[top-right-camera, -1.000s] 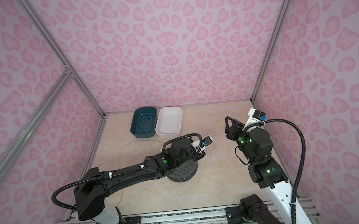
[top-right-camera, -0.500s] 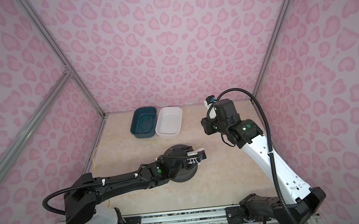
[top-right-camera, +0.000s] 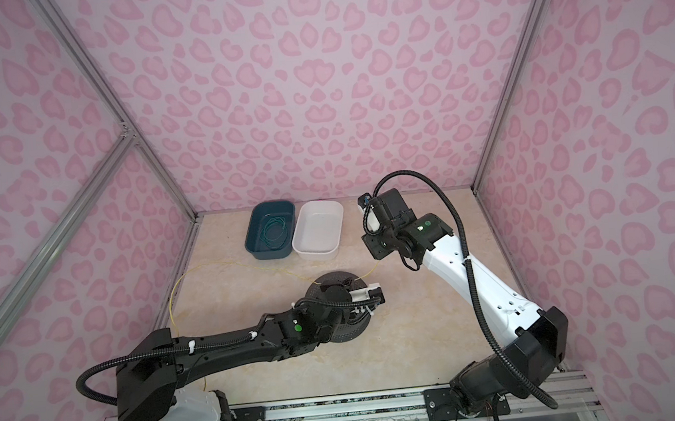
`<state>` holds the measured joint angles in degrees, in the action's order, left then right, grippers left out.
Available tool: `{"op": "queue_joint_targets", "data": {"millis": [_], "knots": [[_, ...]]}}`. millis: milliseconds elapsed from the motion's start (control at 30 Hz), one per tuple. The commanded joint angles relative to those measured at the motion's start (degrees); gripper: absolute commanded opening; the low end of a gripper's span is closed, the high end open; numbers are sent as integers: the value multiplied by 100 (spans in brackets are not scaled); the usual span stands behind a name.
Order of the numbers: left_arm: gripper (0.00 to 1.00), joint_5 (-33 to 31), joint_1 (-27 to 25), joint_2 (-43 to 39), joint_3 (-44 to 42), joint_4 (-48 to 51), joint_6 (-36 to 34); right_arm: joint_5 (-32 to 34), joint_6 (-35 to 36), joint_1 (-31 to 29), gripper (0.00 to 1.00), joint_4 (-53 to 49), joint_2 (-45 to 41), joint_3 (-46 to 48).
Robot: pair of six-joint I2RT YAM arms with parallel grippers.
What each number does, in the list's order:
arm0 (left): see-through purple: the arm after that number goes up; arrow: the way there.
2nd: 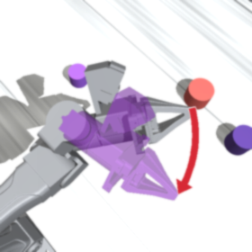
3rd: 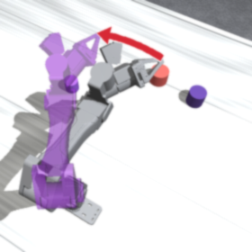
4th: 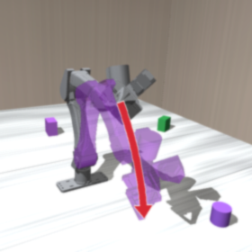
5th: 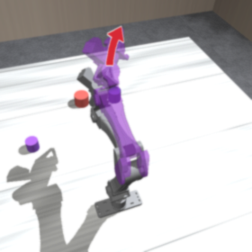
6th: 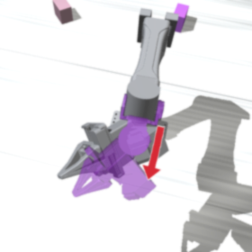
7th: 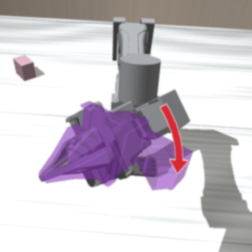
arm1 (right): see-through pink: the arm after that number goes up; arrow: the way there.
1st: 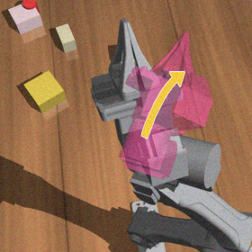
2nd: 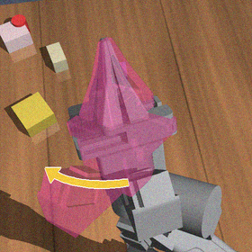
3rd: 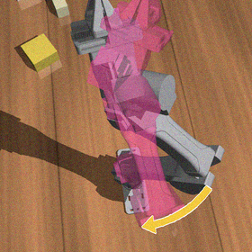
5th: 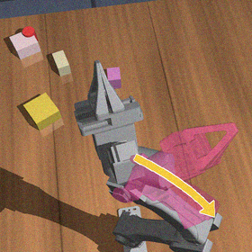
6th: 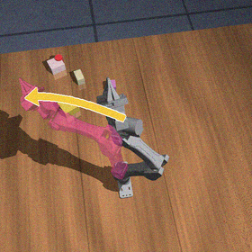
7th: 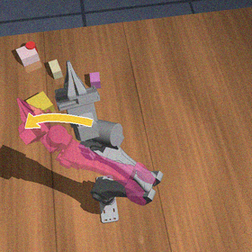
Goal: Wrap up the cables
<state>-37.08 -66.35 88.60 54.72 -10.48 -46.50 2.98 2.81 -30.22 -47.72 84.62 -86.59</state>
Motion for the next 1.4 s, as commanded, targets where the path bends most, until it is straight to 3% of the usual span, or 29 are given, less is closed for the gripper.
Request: {"op": "queue_joint_targets", "data": {"millis": [0, 300, 567, 733, 800, 1000, 1133, 1233, 1367], "knots": [[4, -123, -36, -121, -22, -95, -43, 104, 97, 7, 58, 234, 197, 10], [4, -220, -45, -233, 35, -77, -105, 446, -63, 14, 48, 496, 838, -290], [4, -308, -54, -271, 4, -77, -122, 603, -356, 31, 14, 628, 978, -399], [4, -300, -54, -327, -47, -77, -125, 792, -570, 66, 0, 812, 851, -311], [4, -320, -51, -331, -71, -77, -109, 713, -766, 149, 0, 974, 728, -226], [4, -532, -37, -255, -140, -181, 208, 209, -1933, 626, 0, 2139, -127, 857], [4, -817, -23, -97, 18, -227, 728, -420, -3402, 1291, 0, 4037, -1178, 2465], [3, -776, -18, 13, 84, -208, 1047, -457, -4428, 1708, 0, 5366, -1924, 3618], [3, -670, -29, 158, 96, -212, 1275, -287, -5241, 1879, 0, 5936, -2413, 4204]]}}
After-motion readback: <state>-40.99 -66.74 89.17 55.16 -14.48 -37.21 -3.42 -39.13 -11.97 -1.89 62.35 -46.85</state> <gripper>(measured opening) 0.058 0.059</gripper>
